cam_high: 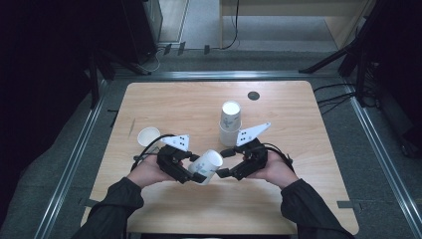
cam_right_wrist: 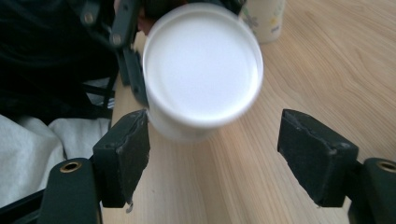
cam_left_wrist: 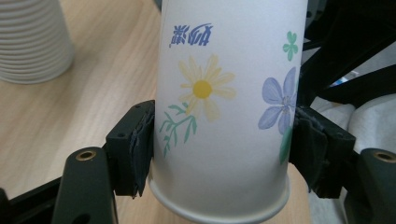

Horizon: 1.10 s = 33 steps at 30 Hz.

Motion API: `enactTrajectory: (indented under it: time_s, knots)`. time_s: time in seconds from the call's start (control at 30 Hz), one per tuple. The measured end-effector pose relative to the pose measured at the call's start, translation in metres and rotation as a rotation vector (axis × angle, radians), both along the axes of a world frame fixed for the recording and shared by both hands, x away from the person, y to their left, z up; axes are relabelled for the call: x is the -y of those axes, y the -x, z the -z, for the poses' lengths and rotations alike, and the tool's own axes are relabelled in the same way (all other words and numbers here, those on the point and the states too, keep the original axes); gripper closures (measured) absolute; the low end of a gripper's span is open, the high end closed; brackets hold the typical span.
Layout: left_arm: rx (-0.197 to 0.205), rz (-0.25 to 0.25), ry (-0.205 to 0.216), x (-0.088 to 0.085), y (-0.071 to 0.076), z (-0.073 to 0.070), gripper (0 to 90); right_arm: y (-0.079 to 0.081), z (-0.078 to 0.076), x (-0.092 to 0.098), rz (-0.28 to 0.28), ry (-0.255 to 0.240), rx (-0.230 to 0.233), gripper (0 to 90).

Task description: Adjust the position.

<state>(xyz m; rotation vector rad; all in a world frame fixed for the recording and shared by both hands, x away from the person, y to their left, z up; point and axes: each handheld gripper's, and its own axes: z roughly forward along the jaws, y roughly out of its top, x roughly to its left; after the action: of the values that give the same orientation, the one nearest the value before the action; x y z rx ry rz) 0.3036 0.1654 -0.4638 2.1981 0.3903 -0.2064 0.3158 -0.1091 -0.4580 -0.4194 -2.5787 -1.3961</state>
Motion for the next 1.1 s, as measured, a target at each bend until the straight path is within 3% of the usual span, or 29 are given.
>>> enactTrajectory:
  time_s: [0.17, 0.27, 0.53, 0.6, 0.9, 1.1]
  knots:
    - [-0.003, -0.021, -0.031, -0.008, -0.005, -0.008, 29.3, 0.003, 0.004, 0.009, 0.025, 0.014, 0.008, 27.6]
    - [-0.007, -0.015, -0.024, -0.012, -0.007, -0.013, 29.3, 0.004, 0.006, 0.007, 0.031, 0.042, 0.026, 27.9]
    - [-0.006, 0.018, -0.122, -0.009, -0.023, -0.028, 29.3, 0.005, 0.008, -0.003, 0.044, 0.026, 0.046, 28.6]
    - [0.021, 0.02, -0.147, -0.008, -0.026, -0.03, 29.2, 0.005, 0.009, -0.004, 0.045, 0.024, 0.048, 28.7]
    - [0.038, 0.037, -0.223, 0.0, -0.031, -0.026, 29.3, 0.002, 0.01, -0.002, 0.056, 0.012, 0.07, 28.7]
    - [0.051, 0.06, -0.332, 0.01, -0.022, -0.019, 29.2, 0.001, 0.013, -0.005, 0.049, 0.014, 0.077, 28.2]
